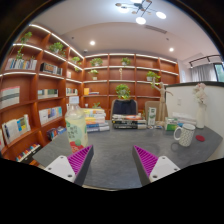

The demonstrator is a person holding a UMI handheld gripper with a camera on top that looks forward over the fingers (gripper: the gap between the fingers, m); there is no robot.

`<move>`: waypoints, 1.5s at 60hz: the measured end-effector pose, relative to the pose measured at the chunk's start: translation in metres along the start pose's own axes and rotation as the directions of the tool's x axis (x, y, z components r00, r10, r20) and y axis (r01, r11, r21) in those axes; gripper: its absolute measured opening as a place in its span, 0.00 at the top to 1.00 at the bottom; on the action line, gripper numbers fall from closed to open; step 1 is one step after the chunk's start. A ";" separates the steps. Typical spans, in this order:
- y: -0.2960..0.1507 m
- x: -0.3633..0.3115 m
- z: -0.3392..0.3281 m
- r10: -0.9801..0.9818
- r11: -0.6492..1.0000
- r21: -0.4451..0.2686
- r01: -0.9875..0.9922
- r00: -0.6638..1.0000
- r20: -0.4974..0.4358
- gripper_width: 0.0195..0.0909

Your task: Pour water

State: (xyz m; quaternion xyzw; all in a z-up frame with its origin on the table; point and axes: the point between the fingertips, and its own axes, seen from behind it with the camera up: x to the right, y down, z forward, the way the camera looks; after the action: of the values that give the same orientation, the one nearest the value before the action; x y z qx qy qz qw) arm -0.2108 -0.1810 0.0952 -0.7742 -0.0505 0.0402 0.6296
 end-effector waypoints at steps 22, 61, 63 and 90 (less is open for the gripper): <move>-0.012 -0.112 0.059 0.092 0.995 0.026 -0.099 0.977 0.191 0.17; -0.030 -0.122 0.118 0.077 0.993 0.081 -0.090 0.985 0.152 0.71; -0.031 -0.121 0.116 0.083 0.992 0.078 -0.096 0.984 0.157 0.71; -0.070 0.062 0.109 0.542 0.835 0.046 -0.549 0.834 0.106 0.71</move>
State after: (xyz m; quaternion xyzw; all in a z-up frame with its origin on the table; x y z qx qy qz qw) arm -0.1646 -0.0533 0.1414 -0.7299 0.1461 0.2540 0.6176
